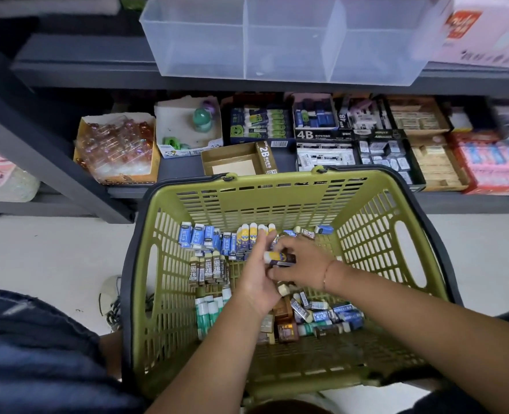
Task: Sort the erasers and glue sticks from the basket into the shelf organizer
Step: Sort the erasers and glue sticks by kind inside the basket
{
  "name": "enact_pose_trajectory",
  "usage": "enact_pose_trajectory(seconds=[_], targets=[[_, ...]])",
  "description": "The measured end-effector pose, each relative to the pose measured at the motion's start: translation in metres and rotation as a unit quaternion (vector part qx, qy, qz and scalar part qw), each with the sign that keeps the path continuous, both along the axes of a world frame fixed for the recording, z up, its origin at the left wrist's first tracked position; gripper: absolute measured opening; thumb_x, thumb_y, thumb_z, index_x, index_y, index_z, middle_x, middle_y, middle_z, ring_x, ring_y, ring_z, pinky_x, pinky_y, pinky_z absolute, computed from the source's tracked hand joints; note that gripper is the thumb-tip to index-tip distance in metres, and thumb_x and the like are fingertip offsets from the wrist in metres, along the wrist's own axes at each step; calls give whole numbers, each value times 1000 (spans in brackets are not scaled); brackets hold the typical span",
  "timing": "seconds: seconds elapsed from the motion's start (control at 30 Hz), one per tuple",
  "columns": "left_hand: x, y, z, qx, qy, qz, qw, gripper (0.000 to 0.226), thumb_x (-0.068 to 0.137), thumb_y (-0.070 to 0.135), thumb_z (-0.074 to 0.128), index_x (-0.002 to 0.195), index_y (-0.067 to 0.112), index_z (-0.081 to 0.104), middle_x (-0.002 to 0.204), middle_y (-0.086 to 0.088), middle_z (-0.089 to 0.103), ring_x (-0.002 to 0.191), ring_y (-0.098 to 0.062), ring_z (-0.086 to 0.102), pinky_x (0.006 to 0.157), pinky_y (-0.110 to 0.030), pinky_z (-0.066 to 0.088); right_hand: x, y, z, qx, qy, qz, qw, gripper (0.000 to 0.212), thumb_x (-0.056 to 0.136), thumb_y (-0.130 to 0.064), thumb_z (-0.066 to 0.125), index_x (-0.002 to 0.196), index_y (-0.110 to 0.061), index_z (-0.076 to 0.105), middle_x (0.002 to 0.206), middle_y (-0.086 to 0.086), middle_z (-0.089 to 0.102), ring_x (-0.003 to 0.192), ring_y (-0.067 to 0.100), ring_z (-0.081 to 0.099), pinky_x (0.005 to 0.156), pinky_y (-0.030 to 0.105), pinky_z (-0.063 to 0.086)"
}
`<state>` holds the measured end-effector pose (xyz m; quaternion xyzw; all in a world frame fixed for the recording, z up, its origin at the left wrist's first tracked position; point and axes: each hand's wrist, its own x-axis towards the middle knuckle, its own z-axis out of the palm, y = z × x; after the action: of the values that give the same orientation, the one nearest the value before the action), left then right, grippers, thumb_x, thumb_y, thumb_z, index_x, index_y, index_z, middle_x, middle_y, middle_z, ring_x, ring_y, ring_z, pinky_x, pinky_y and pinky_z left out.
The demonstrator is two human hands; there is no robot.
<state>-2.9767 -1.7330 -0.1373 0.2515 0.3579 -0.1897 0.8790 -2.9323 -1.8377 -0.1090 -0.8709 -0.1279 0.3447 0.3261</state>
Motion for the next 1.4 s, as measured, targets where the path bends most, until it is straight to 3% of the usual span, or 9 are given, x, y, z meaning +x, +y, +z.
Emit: enact_pose_trajectory(seconds=[0.23, 0.33, 0.53, 0.63, 0.77, 0.97, 1.1, 1.17, 1.4], targets=[[1, 3, 0, -27, 1, 63, 998, 32, 97, 43, 46, 112, 30, 71, 112, -6, 71, 100, -27, 66, 85, -42, 47, -13, 1, 7, 97, 27, -116, 988, 43, 84, -11, 69, 124, -23, 61, 126, -2, 58, 117, 12, 53, 104, 30, 41], [1, 3, 4, -66, -6, 95, 993, 30, 98, 35, 46, 114, 22, 68, 100, -8, 74, 92, -28, 69, 79, -43, 49, -23, -1, 4, 113, 19, -190, 975, 36, 85, -4, 66, 114, -25, 66, 118, -7, 63, 111, 9, 57, 101, 26, 44], [3, 1, 5, -125, -6, 151, 981, 28, 98, 33, 47, 104, 16, 69, 120, -10, 67, 99, -30, 64, 91, -45, 47, -34, 2, 5, 169, -28, -312, 934, 35, 82, -2, 69, 95, -32, 57, 101, -10, 64, 90, 12, 62, 83, 30, 53], [0, 2, 6, -122, -22, 124, 985, 29, 98, 35, 46, 107, 21, 69, 106, -11, 72, 95, -30, 65, 89, -43, 45, -33, 2, 2, 179, -49, -349, 919, 39, 82, -3, 70, 103, -31, 54, 104, -8, 64, 91, 13, 65, 80, 34, 57], [-4, 1, 10, -126, -29, 98, 987, 29, 98, 36, 45, 110, 21, 68, 96, -11, 74, 84, -28, 69, 84, -44, 48, -25, -2, 6, 221, -30, -413, 883, 38, 80, -2, 72, 109, -21, 54, 98, 5, 64, 85, 14, 63, 72, 22, 51], [-10, 27, 11, -208, -6, 167, 964, 26, 94, 25, 55, 92, 9, 76, 110, -12, 67, 84, -24, 61, 55, -28, 58, -10, -5, 10, 230, 47, -496, 836, 23, 80, -7, 74, 99, -11, 62, 79, 2, 65, 68, 11, 57, 69, 24, 46], [-9, 61, 16, -175, -11, 227, 958, 32, 94, 26, 54, 80, 9, 77, 108, -12, 67, 82, -21, 60, 53, -24, 56, -21, 35, -16, 196, 196, -441, 854, 7, 83, -2, 70, 89, -5, 67, 79, 7, 66, 63, 16, 55, 59, 24, 51], [-13, 76, 16, -147, 8, 250, 957, 30, 96, 27, 51, 85, 10, 73, 105, -13, 68, 81, -21, 59, 53, -23, 56, -28, 63, -40, 180, 237, -413, 860, 18, 81, 1, 71, 98, -4, 67, 86, 10, 68, 74, 23, 63, 75, 34, 57], [-50, 78, 15, -27, 190, 293, 936, 13, 93, 16, 57, 82, 13, 65, 61, -6, 69, 74, -16, 62, 64, -24, 53, -25, 120, -80, 157, 178, -322, 916, 21, 79, 0, 71, 99, -7, 69, 102, 7, 67, 89, 18, 63, 89, 26, 51]])
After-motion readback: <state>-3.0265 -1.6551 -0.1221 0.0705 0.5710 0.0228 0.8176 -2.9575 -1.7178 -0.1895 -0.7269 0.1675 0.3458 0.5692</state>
